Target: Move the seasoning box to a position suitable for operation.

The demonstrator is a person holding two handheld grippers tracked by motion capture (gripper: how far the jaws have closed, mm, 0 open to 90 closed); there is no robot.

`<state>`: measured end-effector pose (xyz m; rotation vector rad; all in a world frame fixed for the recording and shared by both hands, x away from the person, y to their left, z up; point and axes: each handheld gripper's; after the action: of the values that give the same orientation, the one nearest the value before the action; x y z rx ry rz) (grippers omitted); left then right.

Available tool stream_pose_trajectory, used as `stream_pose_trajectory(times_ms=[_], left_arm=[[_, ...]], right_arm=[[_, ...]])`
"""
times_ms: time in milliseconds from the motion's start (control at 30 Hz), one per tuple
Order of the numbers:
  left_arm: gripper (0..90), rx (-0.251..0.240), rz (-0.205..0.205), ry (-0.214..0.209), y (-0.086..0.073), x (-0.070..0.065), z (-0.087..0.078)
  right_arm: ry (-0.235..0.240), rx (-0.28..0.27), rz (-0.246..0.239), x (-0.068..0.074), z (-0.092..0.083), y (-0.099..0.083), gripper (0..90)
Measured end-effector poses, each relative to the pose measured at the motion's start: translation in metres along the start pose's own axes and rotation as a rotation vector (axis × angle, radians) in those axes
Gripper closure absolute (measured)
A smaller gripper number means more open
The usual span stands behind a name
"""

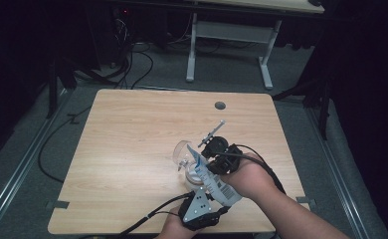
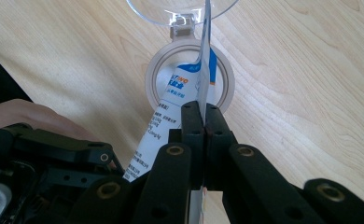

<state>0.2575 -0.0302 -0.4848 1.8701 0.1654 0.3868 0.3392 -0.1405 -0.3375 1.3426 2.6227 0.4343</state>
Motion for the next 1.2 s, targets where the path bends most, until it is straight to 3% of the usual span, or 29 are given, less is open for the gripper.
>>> stream_pose_trajectory(times_ms=[1200], left_arm=[[58.3, 0.038, -0.012, 0.021, -0.021, 0.003, 0.003]], right_arm=[[0.003, 0.01, 0.009, 0.0, -0.001, -0.004, 89.5]])
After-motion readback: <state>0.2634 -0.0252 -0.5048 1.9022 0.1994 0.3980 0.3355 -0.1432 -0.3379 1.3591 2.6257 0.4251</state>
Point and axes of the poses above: each handheld gripper's, and its own axes: z roughly forward along the jaws, y roughly out of its top, x roughly to its left, and after that the axes turned 11 degrees about z, right-handed
